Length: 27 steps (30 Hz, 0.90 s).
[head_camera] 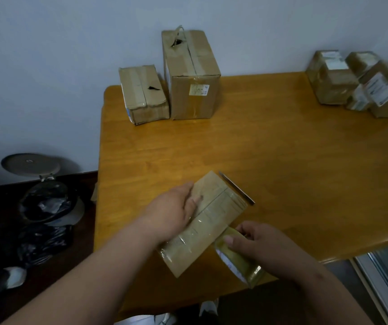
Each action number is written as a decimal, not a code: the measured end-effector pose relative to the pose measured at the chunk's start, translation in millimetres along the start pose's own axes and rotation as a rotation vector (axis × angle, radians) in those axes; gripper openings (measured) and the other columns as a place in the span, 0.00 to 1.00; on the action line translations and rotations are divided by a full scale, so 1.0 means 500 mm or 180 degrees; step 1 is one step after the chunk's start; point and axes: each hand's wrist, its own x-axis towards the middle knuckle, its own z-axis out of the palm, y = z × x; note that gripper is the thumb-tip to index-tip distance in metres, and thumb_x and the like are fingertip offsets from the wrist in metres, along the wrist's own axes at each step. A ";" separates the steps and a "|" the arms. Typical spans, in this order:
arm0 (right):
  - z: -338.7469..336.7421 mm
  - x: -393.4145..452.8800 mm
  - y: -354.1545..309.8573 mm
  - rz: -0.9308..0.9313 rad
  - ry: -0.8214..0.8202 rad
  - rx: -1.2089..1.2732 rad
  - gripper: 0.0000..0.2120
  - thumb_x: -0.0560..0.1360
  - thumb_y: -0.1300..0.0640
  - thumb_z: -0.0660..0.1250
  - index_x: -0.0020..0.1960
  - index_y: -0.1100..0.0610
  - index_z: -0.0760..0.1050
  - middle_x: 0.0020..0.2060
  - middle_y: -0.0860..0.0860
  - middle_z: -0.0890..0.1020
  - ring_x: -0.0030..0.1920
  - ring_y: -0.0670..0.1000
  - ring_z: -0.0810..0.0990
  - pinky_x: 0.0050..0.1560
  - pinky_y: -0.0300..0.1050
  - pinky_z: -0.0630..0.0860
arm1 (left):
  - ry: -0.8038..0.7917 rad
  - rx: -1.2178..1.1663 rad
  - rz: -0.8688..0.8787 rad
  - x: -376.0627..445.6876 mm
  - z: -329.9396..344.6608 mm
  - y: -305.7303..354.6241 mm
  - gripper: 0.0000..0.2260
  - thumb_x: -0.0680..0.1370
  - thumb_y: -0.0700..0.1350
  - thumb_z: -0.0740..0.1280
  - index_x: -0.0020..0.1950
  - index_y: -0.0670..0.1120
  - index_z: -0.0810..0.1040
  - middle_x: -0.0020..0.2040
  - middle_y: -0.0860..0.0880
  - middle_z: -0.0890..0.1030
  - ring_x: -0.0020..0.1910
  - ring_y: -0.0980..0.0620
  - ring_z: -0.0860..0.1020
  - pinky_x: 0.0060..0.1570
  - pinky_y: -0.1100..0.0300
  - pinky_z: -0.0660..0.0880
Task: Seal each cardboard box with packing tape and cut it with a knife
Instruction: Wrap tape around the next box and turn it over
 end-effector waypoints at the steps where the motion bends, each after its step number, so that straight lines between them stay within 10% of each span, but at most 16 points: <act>1: 0.000 -0.002 0.002 -0.0040 0.0022 -0.0015 0.11 0.78 0.41 0.62 0.51 0.47 0.75 0.46 0.45 0.80 0.44 0.44 0.79 0.38 0.35 0.71 | -0.0100 0.0254 -0.0004 -0.007 0.015 0.000 0.29 0.82 0.62 0.50 0.80 0.53 0.52 0.77 0.51 0.63 0.72 0.48 0.68 0.63 0.57 0.67; 9: 0.007 -0.010 0.047 -0.0199 -0.0328 0.1102 0.20 0.67 0.46 0.71 0.57 0.51 0.78 0.52 0.55 0.84 0.53 0.57 0.83 0.51 0.49 0.79 | -0.0152 0.1205 0.0155 -0.001 0.035 -0.015 0.32 0.80 0.65 0.40 0.78 0.53 0.33 0.80 0.53 0.38 0.79 0.51 0.43 0.75 0.52 0.45; 14: 0.014 -0.006 0.076 -0.0313 -0.0392 0.1383 0.27 0.61 0.44 0.74 0.58 0.54 0.79 0.53 0.58 0.83 0.57 0.62 0.81 0.60 0.61 0.75 | 0.0428 0.1822 0.0651 -0.033 0.039 0.017 0.27 0.81 0.61 0.39 0.80 0.57 0.47 0.81 0.53 0.42 0.79 0.46 0.42 0.72 0.51 0.36; 27: -0.022 0.030 0.066 -0.0693 -0.0507 0.1080 0.17 0.68 0.44 0.73 0.52 0.53 0.81 0.48 0.53 0.85 0.48 0.52 0.83 0.47 0.46 0.78 | -0.0472 0.1644 -0.0511 -0.073 0.069 0.032 0.52 0.66 0.76 0.58 0.68 0.62 0.18 0.67 0.62 0.18 0.71 0.41 0.23 0.65 0.25 0.39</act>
